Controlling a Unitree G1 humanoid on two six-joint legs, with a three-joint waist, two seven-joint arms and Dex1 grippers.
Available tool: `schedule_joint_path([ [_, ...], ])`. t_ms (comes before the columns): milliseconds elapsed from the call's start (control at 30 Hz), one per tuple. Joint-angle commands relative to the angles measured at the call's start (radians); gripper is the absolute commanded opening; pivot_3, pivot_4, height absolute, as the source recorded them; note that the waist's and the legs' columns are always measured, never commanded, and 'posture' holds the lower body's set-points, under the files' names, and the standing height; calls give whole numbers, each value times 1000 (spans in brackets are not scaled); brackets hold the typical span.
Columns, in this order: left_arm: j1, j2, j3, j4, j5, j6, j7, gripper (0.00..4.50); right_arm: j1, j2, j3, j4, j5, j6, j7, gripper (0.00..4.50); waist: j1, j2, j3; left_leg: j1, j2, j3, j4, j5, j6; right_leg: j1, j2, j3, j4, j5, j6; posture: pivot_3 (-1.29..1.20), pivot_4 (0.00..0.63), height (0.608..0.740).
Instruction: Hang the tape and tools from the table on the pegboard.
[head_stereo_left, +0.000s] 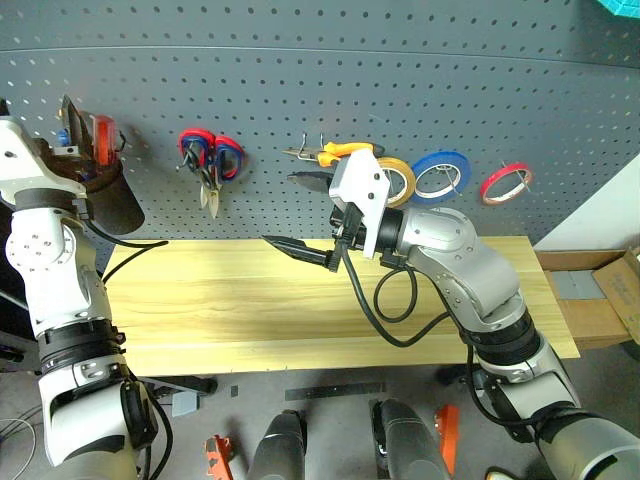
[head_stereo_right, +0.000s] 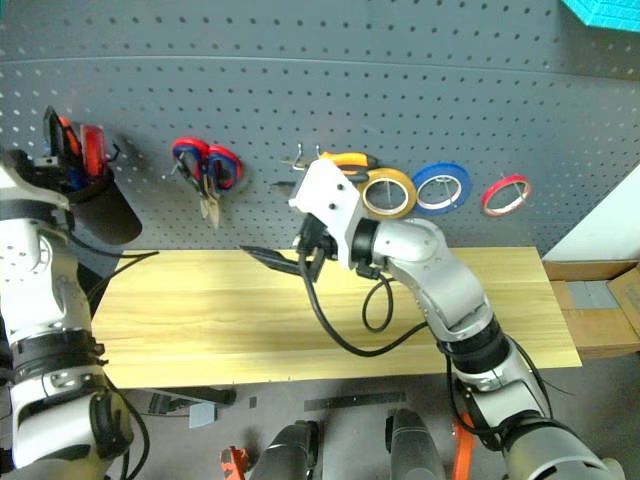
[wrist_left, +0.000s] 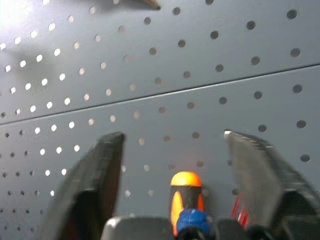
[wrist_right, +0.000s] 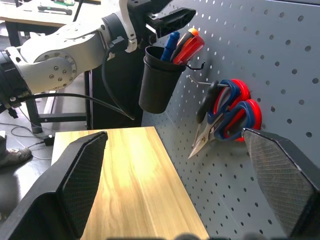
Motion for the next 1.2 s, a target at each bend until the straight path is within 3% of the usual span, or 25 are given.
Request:
schedule_joint_path([
  [33,2,3,39,-116,-25,0,34,4342,4,-2,-42,-57,19,-13,1,4500,-2,0,-1,0,0,0,0,0,0,0,0,0,0,0,0,-41,154,740],
  [233,-13,-7,-83,-333,-54,110,-49,4342,39,-24,-148,-108,97,1,5,4500,3,-2,-15,0,0,0,0,0,0,1,0,0,0,0,0,-43,134,740],
  [467,65,-44,-274,-544,-249,448,-260,4342,155,-102,-278,-206,184,84,-35,4500,-4,6,-47,6,0,2,0,0,0,6,0,3,0,0,0,-63,104,740],
  [600,179,-88,-322,-618,-299,608,-261,4342,275,-172,-304,-239,164,71,-43,4500,-21,14,-56,21,1,5,-3,-3,5,21,3,5,-1,0,0,-79,86,740],
  [700,261,-112,-344,-662,-284,710,-211,4342,382,-218,-299,-239,124,25,-40,4500,-27,15,-67,24,3,6,-3,-3,5,23,5,7,0,0,0,-77,77,740],
  [900,447,-210,-314,-659,-223,710,-112,4342,581,-183,-284,-79,-33,-183,-133,4500,-23,19,-96,38,4,7,-4,-3,6,35,6,8,-2,0,0,-55,46,740],
  [1067,567,-263,-285,-589,-166,650,-73,4342,641,-103,-335,162,-155,-418,-282,4500,-14,24,-119,55,5,8,-5,-4,6,57,8,8,-10,-1,2,-17,18,740],
  [1200,632,-300,-241,-496,-101,595,-1,4342,659,-91,-365,334,-186,-507,-324,4500,1,29,-144,56,6,7,-5,-4,6,60,10,8,-17,1,7,13,0,740],
])
